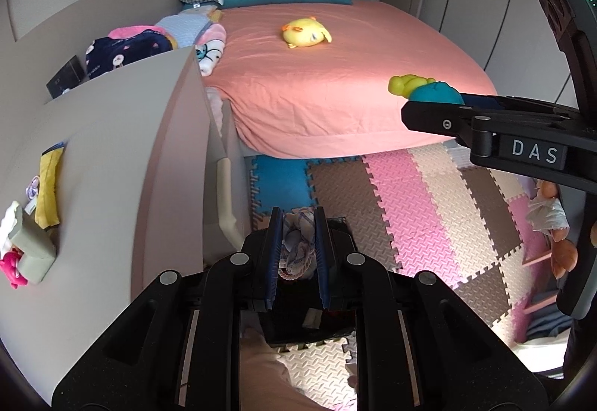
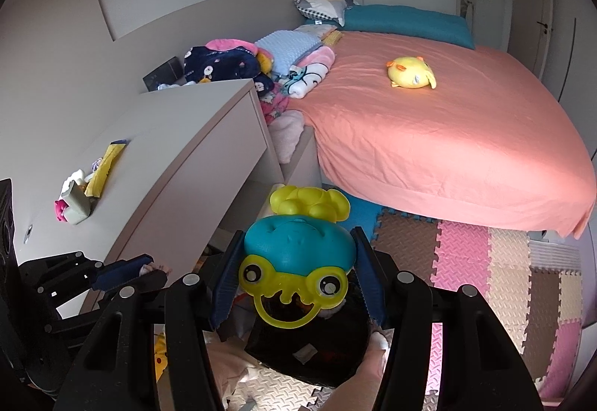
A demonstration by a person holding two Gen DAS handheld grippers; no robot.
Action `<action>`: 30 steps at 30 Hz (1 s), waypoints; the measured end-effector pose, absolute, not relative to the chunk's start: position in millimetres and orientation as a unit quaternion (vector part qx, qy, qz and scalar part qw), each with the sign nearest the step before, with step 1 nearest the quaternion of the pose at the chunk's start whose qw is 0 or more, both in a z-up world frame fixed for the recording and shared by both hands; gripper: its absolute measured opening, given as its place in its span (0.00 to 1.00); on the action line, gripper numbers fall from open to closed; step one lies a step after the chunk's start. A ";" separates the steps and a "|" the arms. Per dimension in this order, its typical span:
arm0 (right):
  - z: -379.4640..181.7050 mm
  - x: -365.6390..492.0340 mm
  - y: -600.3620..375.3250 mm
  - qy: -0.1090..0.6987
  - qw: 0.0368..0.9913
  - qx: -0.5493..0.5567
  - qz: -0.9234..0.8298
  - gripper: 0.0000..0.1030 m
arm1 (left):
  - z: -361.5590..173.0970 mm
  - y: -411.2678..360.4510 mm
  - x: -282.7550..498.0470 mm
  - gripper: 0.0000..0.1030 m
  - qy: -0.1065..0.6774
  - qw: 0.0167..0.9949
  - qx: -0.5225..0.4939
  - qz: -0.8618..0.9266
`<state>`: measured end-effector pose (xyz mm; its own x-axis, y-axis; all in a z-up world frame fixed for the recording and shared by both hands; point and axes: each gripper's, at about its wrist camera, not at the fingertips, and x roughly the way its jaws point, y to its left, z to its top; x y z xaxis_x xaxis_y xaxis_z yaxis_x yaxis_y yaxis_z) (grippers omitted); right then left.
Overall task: Collect trash
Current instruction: 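Carry the cloth bundle and frog toy over the black floor bin, then open both tools to drop the cloth bundle and frog into the bin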
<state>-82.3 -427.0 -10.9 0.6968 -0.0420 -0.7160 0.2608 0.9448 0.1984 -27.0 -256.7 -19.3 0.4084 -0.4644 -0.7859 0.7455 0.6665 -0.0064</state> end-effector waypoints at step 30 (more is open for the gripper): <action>-18.2 -68.7 -424.7 0.393 0.903 0.142 -0.096 0.79 | -31.5 -244.7 -22.0 0.91 0.406 0.825 0.197 -0.340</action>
